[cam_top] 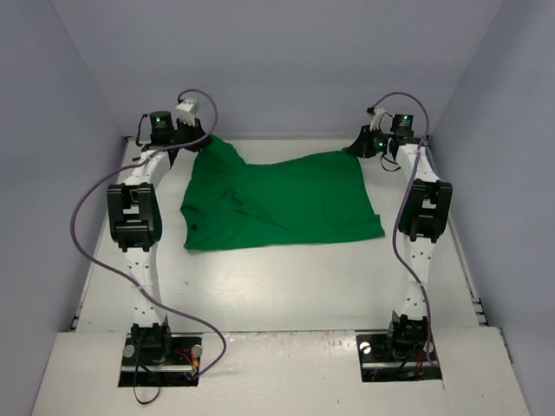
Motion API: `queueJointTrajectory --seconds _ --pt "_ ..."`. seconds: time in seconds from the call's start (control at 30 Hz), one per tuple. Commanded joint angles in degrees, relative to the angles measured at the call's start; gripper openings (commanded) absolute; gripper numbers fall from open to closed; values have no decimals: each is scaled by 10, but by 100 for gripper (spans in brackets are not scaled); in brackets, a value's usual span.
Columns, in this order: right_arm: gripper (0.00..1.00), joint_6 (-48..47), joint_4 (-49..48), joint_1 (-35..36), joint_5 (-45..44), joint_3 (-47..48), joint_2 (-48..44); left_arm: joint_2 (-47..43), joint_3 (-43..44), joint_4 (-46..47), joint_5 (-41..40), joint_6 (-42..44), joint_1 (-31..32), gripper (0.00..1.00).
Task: Fold and stack the t-shirts
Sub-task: Grap the side of the flattened tshirt furthest away from the robot with both arms, then fold the other side of the tshirt into a rectangle
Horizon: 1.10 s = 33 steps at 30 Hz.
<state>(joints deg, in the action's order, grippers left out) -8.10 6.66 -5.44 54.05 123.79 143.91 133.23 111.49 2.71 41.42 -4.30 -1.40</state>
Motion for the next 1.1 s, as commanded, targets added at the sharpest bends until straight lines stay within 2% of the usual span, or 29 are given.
queueJointTrajectory --seconds 0.0,0.2,0.33,0.43,0.57,0.63,0.77,0.9,1.07 --pt "0 -82 -9 -9 38 -73 -129 -160 -114 97 82 167 -7 0" --pt "0 -162 46 -19 6 -174 -195 -296 -307 97 126 255 -10 0" --pt "0 -198 55 -37 -29 -261 -231 -344 -417 95 140 267 -20 0" --pt "0 -213 59 -55 -45 -291 -237 -367 -488 83 149 282 -24 0" --pt "0 -250 88 -74 -61 -297 -220 -399 -527 -32 163 361 -27 0" --pt "0 -266 124 -79 -72 -281 -209 -407 -523 -98 171 413 -27 0" --pt "0 -290 153 -84 -76 -272 -190 -417 -511 -177 159 458 -28 0" --pt "0 -304 159 -83 -61 -281 -208 -436 -511 -194 116 470 -25 0" --pt "0 -350 173 -82 -52 -308 -254 -454 -511 -253 120 544 -25 0"
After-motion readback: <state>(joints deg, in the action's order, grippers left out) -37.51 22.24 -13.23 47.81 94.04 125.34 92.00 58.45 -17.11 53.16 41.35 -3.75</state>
